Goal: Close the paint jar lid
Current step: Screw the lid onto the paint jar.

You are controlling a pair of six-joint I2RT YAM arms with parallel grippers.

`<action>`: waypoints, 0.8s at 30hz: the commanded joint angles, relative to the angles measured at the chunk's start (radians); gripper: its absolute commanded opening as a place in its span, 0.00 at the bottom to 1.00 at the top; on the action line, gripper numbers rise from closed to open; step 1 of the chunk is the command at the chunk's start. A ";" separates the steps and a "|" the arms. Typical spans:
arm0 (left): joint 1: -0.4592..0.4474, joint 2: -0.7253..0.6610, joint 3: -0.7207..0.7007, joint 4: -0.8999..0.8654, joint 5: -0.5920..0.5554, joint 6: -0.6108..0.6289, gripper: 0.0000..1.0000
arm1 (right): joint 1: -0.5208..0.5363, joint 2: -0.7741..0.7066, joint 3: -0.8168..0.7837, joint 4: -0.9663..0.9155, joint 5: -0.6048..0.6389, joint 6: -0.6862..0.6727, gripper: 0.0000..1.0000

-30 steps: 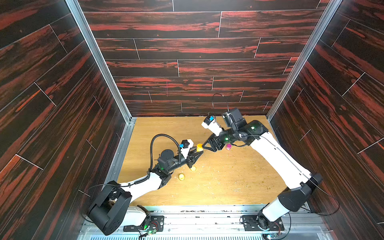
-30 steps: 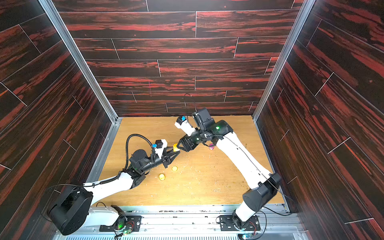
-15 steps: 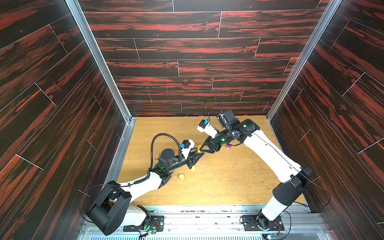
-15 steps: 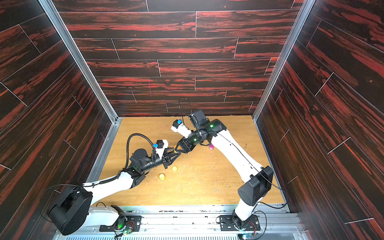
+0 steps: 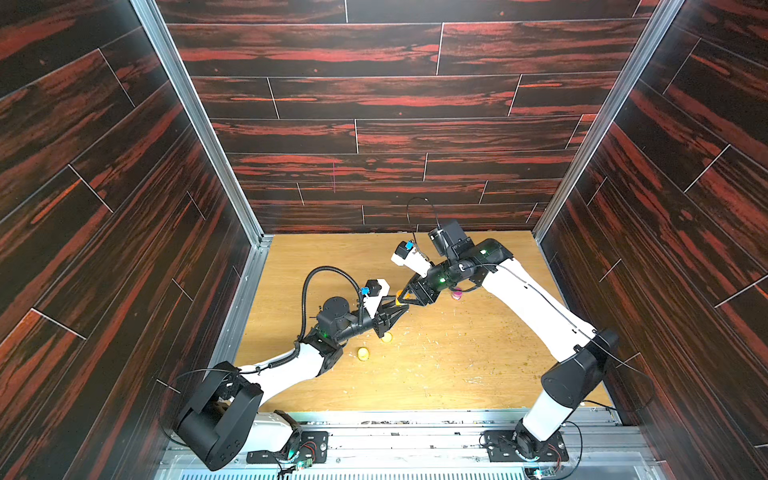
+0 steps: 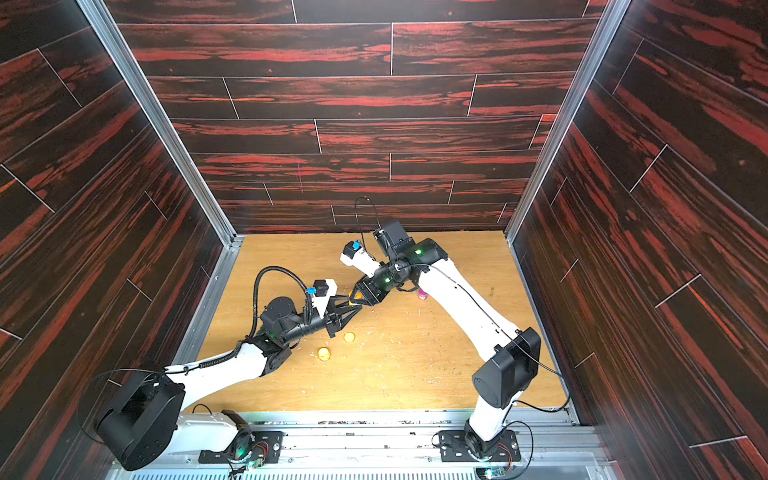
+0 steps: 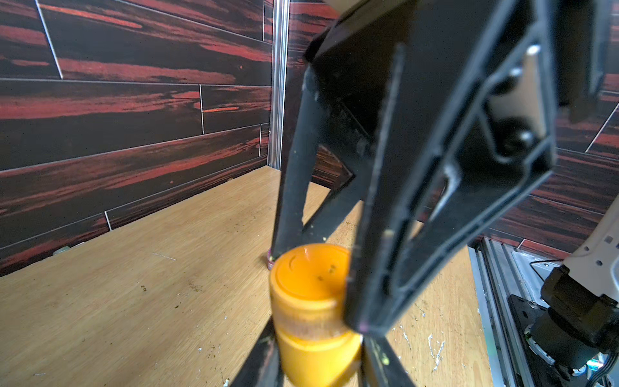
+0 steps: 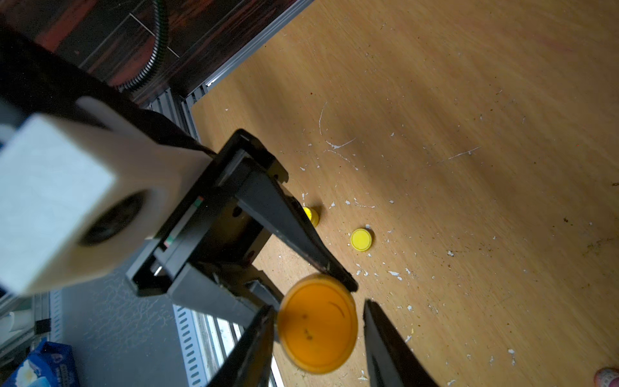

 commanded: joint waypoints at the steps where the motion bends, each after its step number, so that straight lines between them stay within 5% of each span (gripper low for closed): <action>1: 0.001 -0.011 0.034 0.018 0.015 0.000 0.21 | 0.006 0.014 0.013 0.011 0.012 0.018 0.38; 9: -0.001 0.019 0.073 -0.011 -0.029 0.036 0.19 | 0.029 0.041 -0.020 0.064 0.031 0.107 0.26; 15: -0.059 0.157 0.157 0.100 -0.302 0.082 0.18 | 0.097 0.113 -0.043 0.258 0.237 0.554 0.24; 20: -0.067 0.214 0.174 0.219 -0.376 0.039 0.18 | 0.102 0.089 -0.016 0.226 0.326 0.635 0.37; 24: -0.010 0.127 0.088 0.186 -0.230 -0.006 0.18 | 0.028 -0.098 -0.117 0.236 0.204 0.495 0.58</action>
